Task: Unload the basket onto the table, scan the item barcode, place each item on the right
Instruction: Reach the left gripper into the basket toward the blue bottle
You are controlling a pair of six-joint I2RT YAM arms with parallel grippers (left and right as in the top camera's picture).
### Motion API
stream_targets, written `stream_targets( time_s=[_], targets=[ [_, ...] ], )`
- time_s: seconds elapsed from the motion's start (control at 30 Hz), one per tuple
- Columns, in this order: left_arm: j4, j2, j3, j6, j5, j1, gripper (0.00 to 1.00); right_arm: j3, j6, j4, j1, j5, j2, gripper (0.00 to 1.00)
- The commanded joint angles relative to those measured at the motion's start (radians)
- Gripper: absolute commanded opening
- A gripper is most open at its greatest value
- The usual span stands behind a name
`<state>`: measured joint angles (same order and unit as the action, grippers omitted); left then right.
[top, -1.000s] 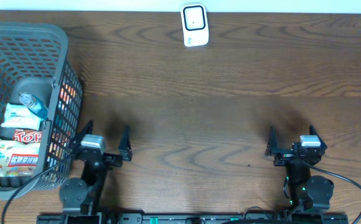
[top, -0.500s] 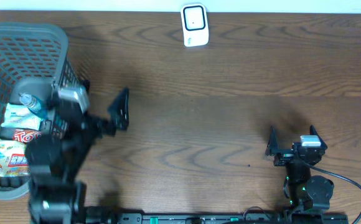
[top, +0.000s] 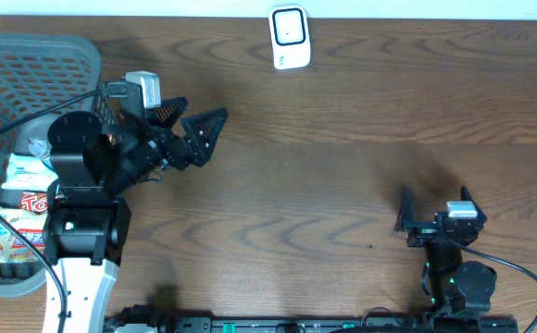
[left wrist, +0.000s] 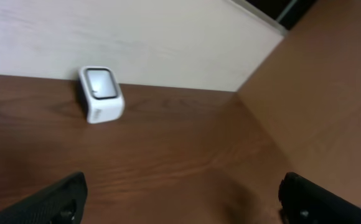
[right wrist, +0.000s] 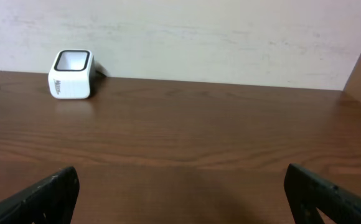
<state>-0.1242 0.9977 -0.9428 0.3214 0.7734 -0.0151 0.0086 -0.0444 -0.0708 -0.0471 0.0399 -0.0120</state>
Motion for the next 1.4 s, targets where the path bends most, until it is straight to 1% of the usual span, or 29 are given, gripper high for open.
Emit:
stream_targets(
  time_s=[0.0,0.1,0.3,0.5,0.53,0.7,0.83,0.93,1.03,1.2,1.27,1.37],
  targets=[
    [0.03,0.001,-0.013,0.058,0.111,-0.002,0.98,-0.003,0.01,-0.004,0.01,-0.008,0.005,0.99],
    [0.064,0.0,-0.013,0.064,0.147,-0.002,0.98,-0.003,0.01,-0.003,0.01,-0.008,0.005,0.99],
    [0.158,0.001,-0.021,0.187,0.121,-0.001,0.98,-0.003,0.01,-0.004,0.01,-0.008,0.005,0.99],
    [0.143,0.002,-0.098,0.194,0.079,0.01,0.98,-0.003,0.01,-0.003,0.01,-0.008,0.005,0.99],
    [0.075,0.003,-0.143,0.204,0.013,0.032,0.98,-0.003,0.01,-0.004,0.01,-0.008,0.005,0.99],
    [-0.19,0.035,-0.292,0.203,-0.163,0.126,0.98,-0.003,0.01,-0.003,0.01,-0.008,0.005,0.99],
    [-0.359,0.084,-0.413,0.164,-0.212,0.215,0.98,-0.003,0.01,-0.004,0.01,-0.008,0.005,0.99],
    [-0.487,0.131,-0.509,0.132,-0.276,0.28,0.98,-0.003,0.01,-0.003,0.01,-0.008,0.005,0.99],
    [-0.621,0.178,-0.597,0.098,-0.397,0.337,0.98,-0.003,0.01,-0.003,0.01,-0.008,0.005,0.99],
    [-0.771,0.245,-0.664,0.079,-0.585,0.413,0.98,-0.003,0.01,-0.003,0.01,-0.008,0.005,0.99],
    [-0.805,0.269,-0.664,0.078,-0.616,0.447,0.98,-0.003,0.01,-0.004,0.01,-0.008,0.005,0.99],
    [-0.845,0.311,-0.664,0.071,-0.622,0.494,0.98,-0.003,0.01,-0.003,0.01,-0.008,0.005,0.99]
  ],
)
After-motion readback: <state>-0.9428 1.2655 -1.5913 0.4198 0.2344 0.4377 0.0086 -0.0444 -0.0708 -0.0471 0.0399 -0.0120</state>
